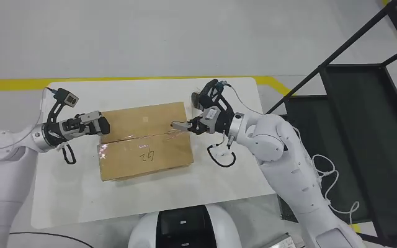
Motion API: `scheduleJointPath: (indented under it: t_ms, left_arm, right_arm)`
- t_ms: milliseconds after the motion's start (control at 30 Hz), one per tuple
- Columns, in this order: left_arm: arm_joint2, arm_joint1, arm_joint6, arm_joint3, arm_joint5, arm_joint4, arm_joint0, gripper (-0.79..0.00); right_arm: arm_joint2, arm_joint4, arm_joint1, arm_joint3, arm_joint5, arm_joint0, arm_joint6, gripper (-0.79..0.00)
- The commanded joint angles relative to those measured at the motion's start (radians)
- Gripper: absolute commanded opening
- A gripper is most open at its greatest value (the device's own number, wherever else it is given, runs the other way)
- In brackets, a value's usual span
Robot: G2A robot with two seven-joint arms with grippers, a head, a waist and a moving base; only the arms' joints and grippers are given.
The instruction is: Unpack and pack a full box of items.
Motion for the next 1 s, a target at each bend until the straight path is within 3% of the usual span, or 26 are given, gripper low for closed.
scheduleJointPath:
  t_ms: [0,267,567,700,967]
  left_arm:
    - [0.001,-0.001,0.0,0.001,0.001,0.001,0.0,0.0]
    - [0.001,-0.003,-0.002,0.005,0.003,0.008,0.001,0.0]
    - [-0.002,-0.005,-0.007,0.009,0.006,0.011,0.002,0.0]
    - [-0.004,-0.006,-0.01,0.012,0.008,0.012,0.002,0.0]
    - [-0.005,-0.007,-0.018,0.012,0.012,0.014,-0.001,0.0]
  right_arm:
    - [-0.008,-0.03,0.001,-0.02,0.005,-0.01,-0.002,0.0]
    - [-0.063,-0.146,0.001,-0.053,0.004,-0.007,-0.04,0.0]
    - [-0.045,-0.068,0.004,0.011,-0.106,0.02,-0.133,0.0]
    - [-0.034,-0.275,0.009,-0.026,-0.033,-0.012,-0.196,0.0]
    - [-0.042,-0.482,0.009,-0.05,0.092,-0.054,-0.273,0.0]
